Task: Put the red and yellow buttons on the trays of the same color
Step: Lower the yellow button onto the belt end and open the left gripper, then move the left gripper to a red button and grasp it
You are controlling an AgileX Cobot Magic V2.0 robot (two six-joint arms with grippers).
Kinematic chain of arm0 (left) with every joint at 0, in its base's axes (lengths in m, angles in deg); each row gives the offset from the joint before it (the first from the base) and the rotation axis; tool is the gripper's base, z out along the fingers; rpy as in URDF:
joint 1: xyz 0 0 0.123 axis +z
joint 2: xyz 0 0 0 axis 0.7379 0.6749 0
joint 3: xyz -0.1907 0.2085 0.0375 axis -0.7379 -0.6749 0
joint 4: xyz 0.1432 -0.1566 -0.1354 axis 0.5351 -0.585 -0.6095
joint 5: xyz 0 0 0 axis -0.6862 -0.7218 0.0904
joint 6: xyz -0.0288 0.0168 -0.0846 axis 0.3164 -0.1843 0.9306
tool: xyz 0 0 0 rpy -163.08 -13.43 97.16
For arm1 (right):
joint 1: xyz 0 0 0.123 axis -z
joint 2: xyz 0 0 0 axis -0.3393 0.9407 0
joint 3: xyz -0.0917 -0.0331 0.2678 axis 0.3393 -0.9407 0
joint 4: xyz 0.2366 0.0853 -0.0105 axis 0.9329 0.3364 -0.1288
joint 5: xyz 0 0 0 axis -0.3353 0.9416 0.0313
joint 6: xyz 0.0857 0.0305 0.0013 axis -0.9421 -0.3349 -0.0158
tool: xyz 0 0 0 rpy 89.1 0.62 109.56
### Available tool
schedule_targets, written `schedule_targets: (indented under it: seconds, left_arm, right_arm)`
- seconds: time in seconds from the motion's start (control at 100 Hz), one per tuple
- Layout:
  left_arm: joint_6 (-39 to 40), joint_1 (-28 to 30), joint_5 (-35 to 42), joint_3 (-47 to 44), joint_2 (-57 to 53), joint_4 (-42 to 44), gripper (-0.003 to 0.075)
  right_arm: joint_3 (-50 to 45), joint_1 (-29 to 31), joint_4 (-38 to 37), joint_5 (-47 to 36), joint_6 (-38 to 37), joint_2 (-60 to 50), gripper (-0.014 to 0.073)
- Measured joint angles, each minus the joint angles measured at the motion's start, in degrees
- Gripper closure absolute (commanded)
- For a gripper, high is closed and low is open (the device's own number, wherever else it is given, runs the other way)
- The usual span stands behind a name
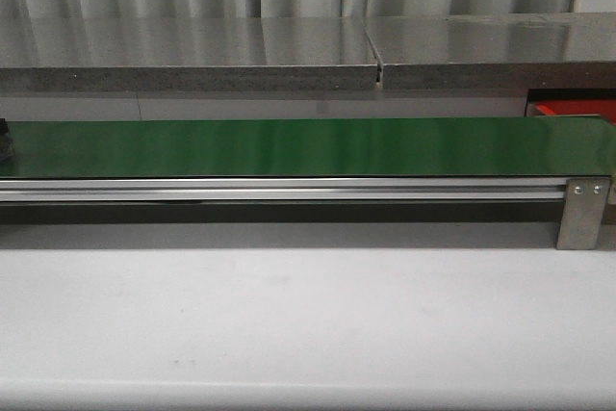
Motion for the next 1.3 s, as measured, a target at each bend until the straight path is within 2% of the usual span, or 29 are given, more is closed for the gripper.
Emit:
schedule_targets:
  seconds: [0.43,0.69,0.99,1.3]
  left_arm:
    - [0.0,-1.5,1.6,-0.1,3.4,0.0,0.0234]
    - [0.0,-1.5,3.9,-0.1,3.7,0.0,0.0366]
    - [0.0,-1.5,4.0,-0.1,3.9,0.0,0.0391]
    - [0.0,-1.5,4.0,-0.1,3.9,0.0,0.0543]
  right_arm:
    - [0.0,0.0,0.0,0.0,0.0,0.0,0.0668]
    - [0.0,0.0,0.0,0.0,0.0,0.0,0.0668]
    - [0.0,0.0,0.0,0.0,0.0,0.0,0.0668]
    - [0.0,0.0,0.0,0.0,0.0,0.0,0.0668]
